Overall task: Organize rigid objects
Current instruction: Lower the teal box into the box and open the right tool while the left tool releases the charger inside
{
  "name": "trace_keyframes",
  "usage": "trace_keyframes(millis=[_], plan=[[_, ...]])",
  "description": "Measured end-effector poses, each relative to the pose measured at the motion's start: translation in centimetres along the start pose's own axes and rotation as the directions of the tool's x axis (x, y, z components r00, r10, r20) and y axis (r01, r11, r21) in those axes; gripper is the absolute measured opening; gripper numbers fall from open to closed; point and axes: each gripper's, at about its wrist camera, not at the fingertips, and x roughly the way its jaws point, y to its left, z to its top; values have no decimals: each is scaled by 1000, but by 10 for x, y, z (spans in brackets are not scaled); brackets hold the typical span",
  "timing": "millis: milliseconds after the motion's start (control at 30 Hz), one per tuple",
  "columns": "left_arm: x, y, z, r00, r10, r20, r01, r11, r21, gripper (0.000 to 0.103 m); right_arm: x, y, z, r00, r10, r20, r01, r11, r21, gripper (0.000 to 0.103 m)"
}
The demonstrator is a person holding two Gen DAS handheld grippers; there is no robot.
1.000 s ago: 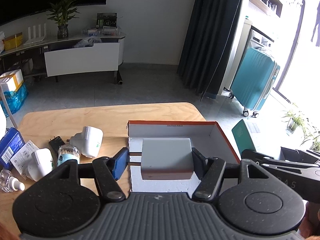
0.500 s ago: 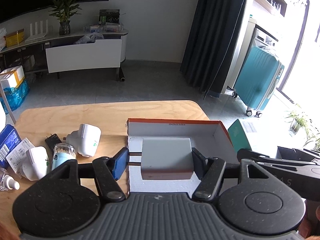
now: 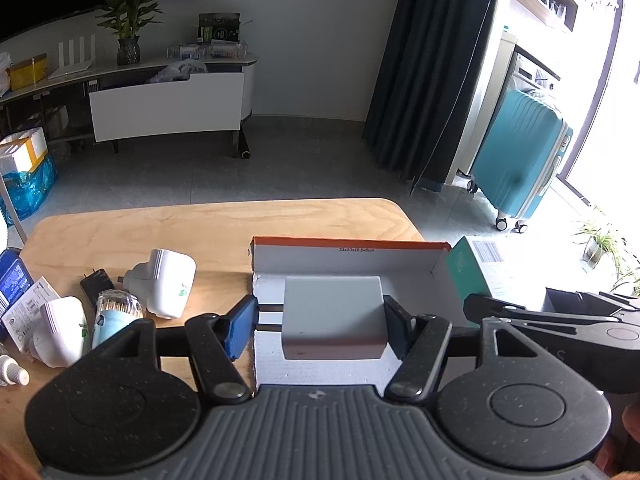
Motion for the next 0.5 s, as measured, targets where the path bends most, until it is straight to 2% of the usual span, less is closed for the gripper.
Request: trace_keyframes(millis=[500], plan=[[19,5,4,999,11,-35,-11,1000,-7,66,39,6,7,999,4,-45,-5,1000,-19,84]])
